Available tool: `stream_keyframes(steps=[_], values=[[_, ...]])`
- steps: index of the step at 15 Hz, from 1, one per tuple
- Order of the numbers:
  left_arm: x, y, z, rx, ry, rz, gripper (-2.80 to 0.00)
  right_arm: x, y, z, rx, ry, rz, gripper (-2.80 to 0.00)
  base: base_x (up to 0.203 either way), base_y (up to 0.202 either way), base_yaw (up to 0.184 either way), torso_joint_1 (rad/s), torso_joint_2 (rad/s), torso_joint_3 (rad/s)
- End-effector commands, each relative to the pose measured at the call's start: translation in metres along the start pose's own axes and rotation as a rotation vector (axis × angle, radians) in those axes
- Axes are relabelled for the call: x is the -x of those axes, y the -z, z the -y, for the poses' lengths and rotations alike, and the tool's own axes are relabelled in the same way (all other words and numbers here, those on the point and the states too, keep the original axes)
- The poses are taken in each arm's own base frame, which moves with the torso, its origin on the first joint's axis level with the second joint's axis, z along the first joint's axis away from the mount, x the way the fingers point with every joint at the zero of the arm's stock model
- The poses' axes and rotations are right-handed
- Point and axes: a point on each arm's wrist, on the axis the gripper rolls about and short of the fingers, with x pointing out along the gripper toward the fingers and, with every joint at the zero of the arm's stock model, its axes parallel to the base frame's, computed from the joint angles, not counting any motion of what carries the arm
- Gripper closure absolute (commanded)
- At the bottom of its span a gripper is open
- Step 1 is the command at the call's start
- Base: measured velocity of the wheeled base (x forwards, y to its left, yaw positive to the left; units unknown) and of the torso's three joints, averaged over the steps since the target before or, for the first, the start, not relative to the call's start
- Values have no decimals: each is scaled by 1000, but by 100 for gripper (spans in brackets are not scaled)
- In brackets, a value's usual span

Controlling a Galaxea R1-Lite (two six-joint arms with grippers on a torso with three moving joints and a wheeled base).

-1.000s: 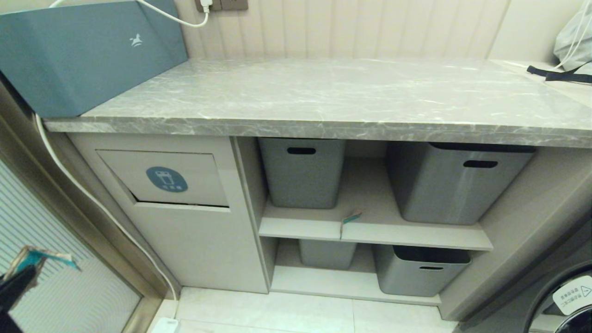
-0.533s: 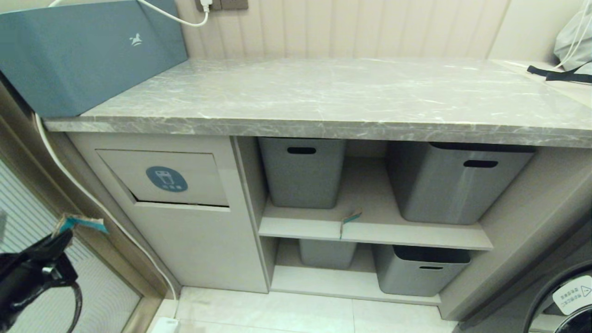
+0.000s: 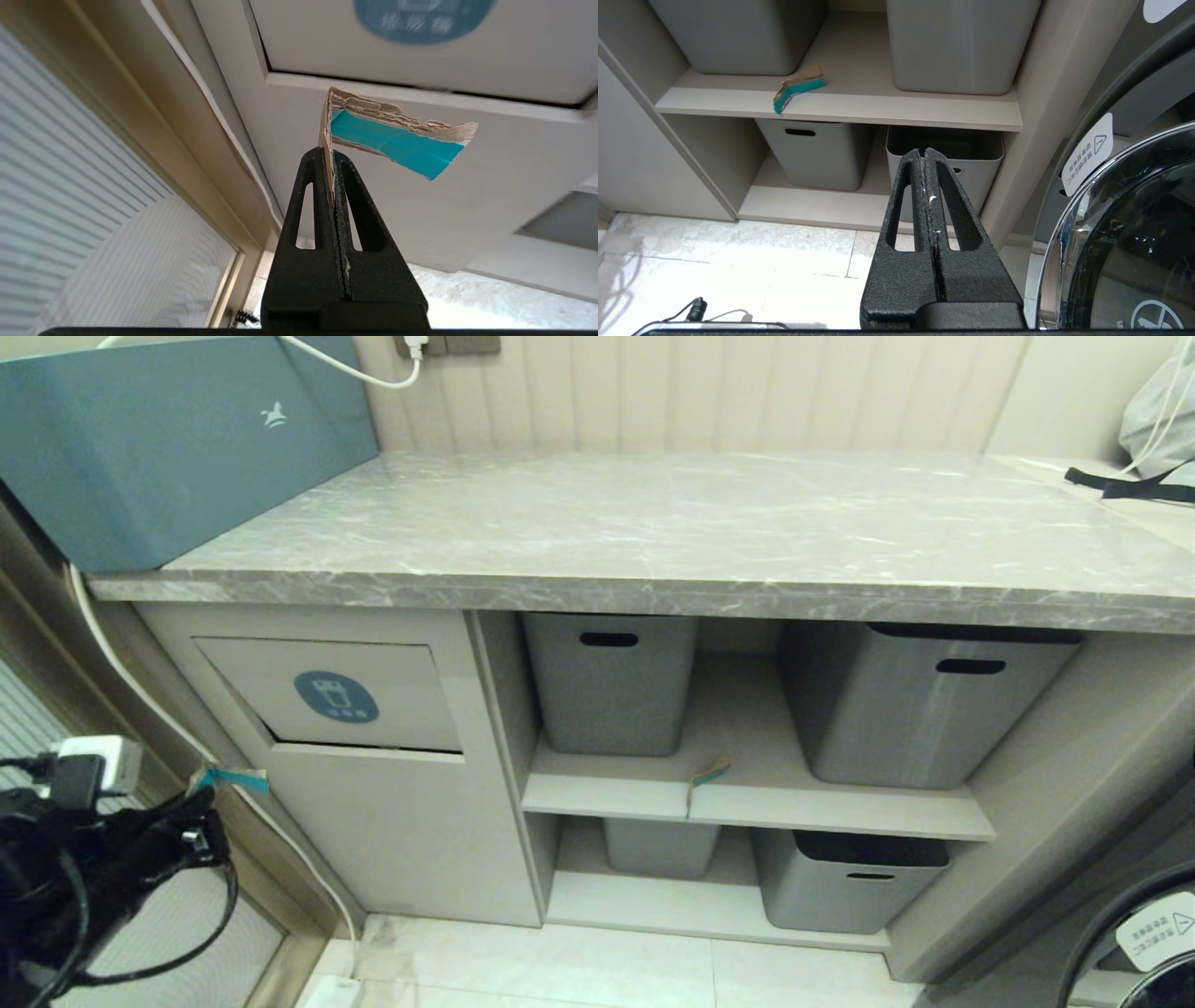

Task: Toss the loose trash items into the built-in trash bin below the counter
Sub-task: Put the garbage in the trash can

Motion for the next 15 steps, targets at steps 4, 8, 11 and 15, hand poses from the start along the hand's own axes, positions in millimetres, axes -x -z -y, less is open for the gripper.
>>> stream_keyframes(steps=[4, 8, 11, 15], values=[[-51, 24, 3, -4, 42, -33, 0, 0, 0, 0, -1, 0, 0, 0, 0, 0, 0, 0, 0, 0], [-72, 31, 11, -8, 92, -22, 0, 0, 0, 0, 0, 0, 0, 0, 0, 0, 0, 0, 0, 0], [-93, 34, 17, -12, 108, 4, 0, 0, 0, 0, 0, 0, 0, 0, 0, 0, 0, 0, 0, 0], [-125, 38, 23, -18, 116, 58, 0, 0, 0, 0, -1, 0, 0, 0, 0, 0, 0, 0, 0, 0]])
